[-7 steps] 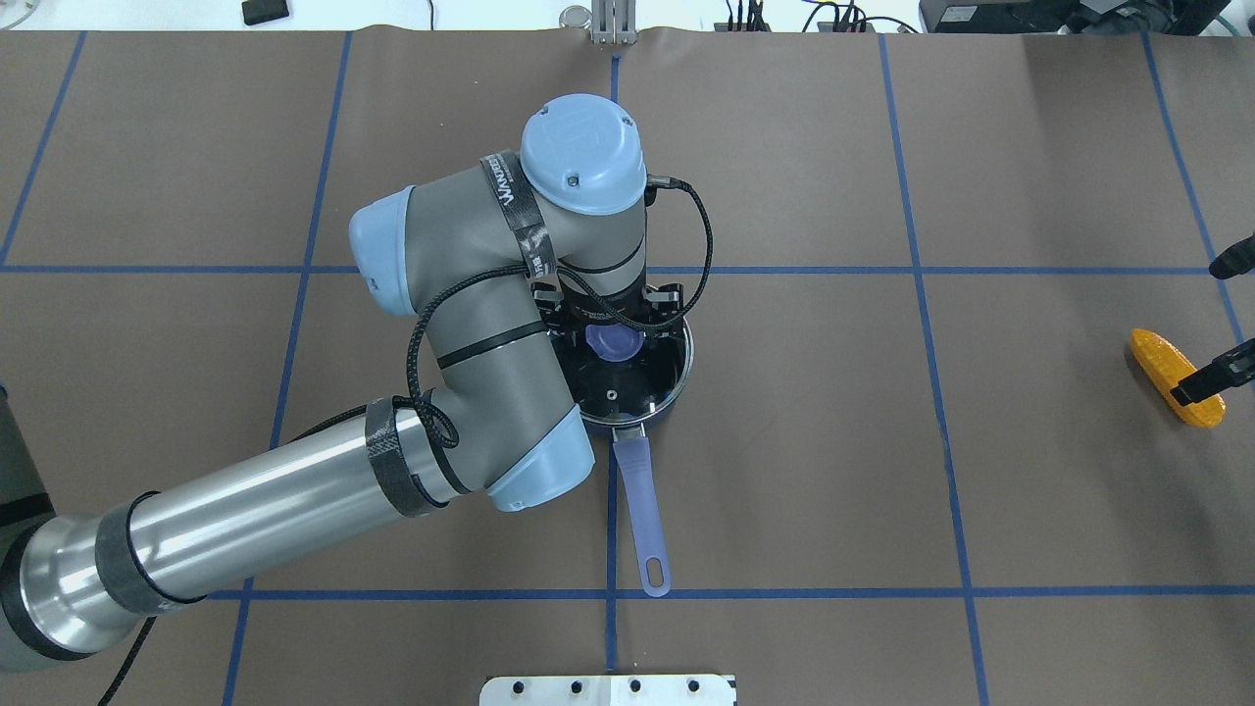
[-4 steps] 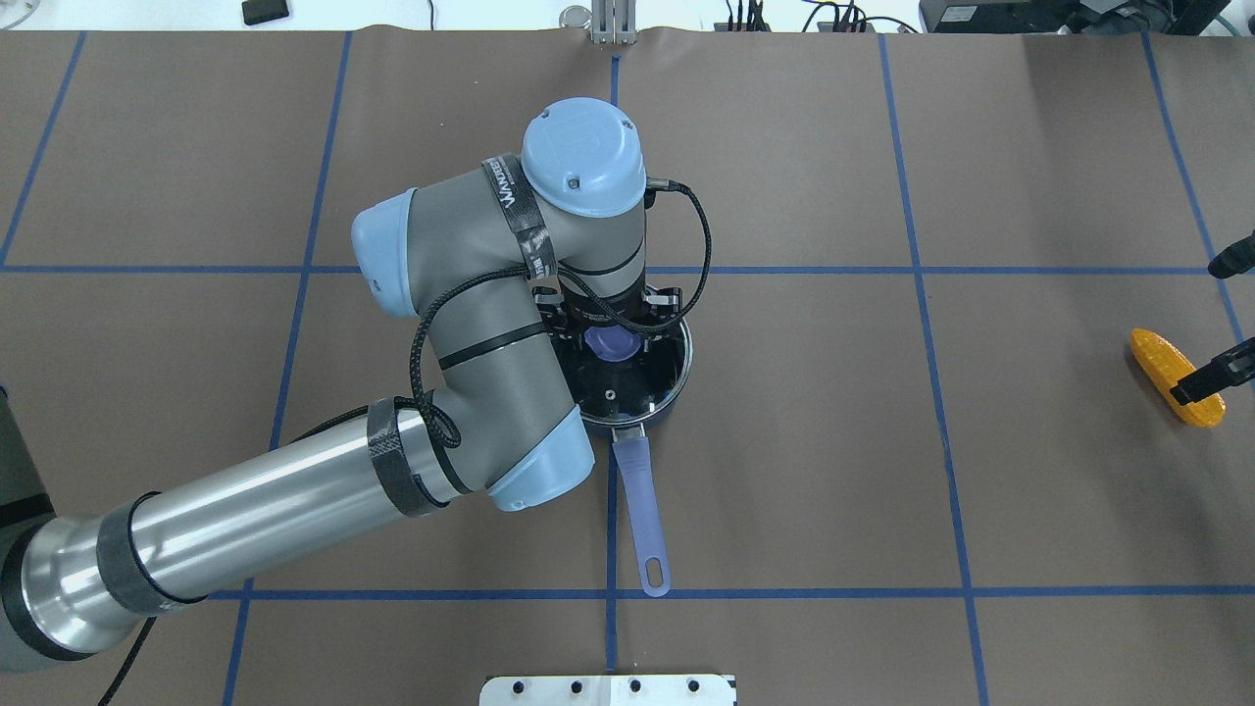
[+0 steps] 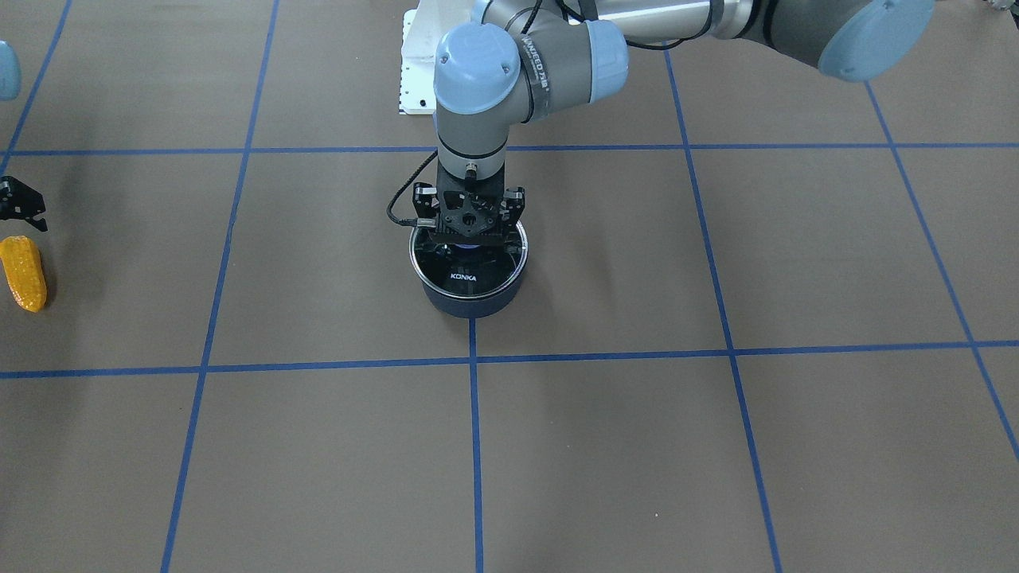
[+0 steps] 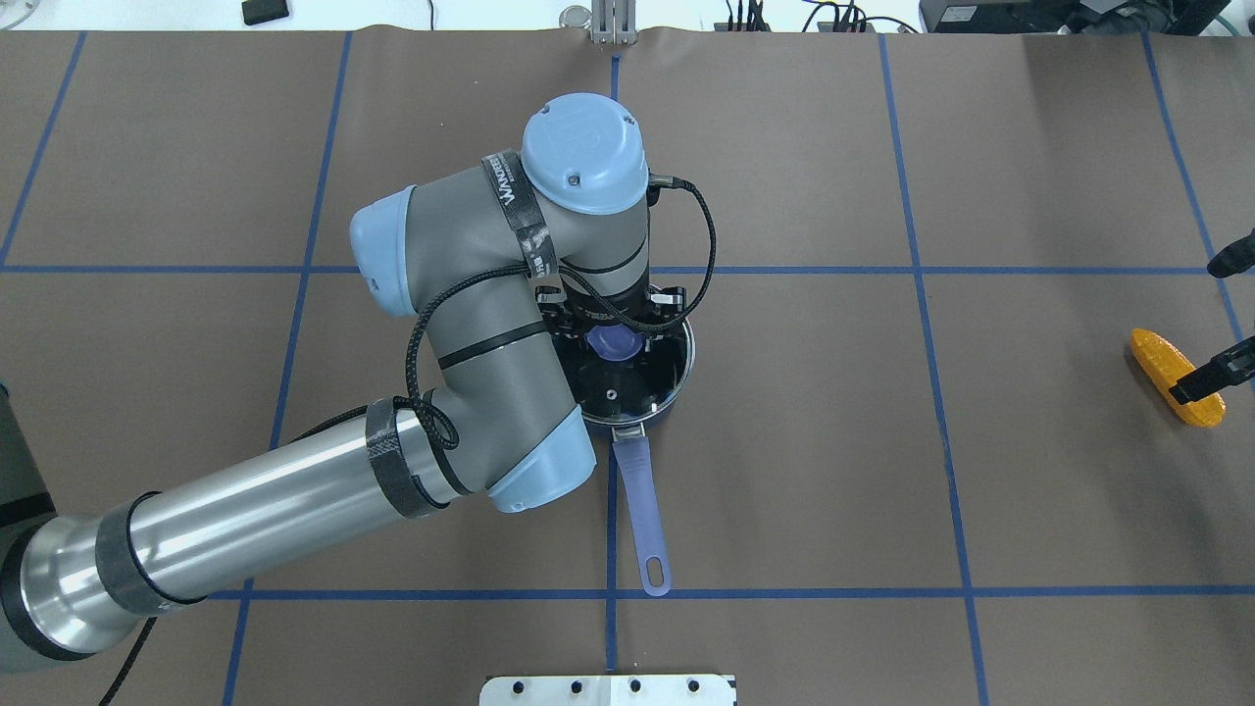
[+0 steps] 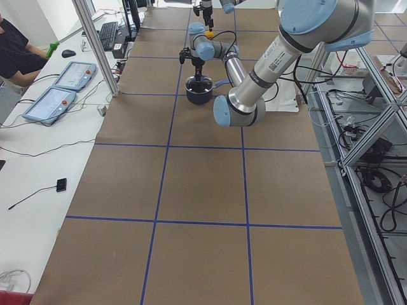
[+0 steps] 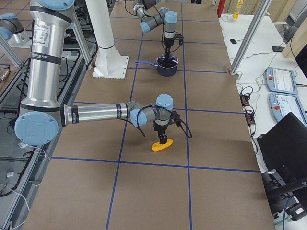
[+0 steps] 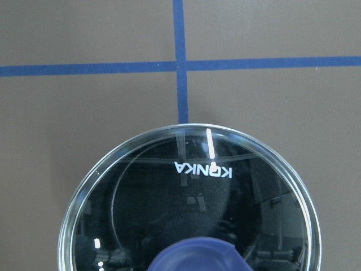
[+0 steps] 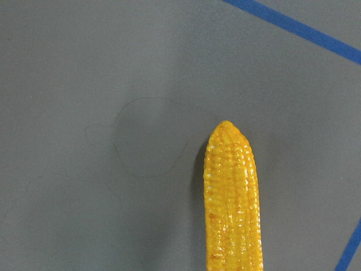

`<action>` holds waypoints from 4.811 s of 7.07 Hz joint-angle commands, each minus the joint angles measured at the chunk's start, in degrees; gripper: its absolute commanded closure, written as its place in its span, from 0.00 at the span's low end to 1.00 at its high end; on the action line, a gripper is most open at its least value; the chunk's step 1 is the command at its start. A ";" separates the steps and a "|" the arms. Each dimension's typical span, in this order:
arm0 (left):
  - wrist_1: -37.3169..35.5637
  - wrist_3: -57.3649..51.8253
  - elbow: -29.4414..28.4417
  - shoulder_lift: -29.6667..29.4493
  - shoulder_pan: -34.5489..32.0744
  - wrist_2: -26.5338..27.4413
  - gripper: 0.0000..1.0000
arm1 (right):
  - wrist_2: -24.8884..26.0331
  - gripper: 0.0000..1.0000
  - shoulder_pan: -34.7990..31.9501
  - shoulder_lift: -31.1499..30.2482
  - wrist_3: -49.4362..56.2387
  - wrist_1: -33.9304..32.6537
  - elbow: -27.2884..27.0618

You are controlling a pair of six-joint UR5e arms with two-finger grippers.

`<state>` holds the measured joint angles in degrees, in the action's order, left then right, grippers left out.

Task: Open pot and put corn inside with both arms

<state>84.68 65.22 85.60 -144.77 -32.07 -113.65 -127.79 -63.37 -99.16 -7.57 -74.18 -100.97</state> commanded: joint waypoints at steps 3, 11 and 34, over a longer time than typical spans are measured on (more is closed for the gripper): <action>-0.65 -2.71 6.83 4.03 -6.58 -5.68 0.44 | 0.96 0.05 0.00 0.36 5.28 1.05 3.40; -7.33 -19.08 15.83 13.64 -16.36 -9.92 0.44 | 1.14 0.21 2.63 3.62 4.40 0.62 9.21; 14.44 -46.59 12.68 44.48 -22.86 -13.77 0.42 | 2.27 0.67 28.38 51.16 -40.68 -16.44 0.68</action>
<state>95.59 18.74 100.32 -101.38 -54.87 -125.51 -127.01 -36.06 -49.28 -48.11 -90.84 -101.17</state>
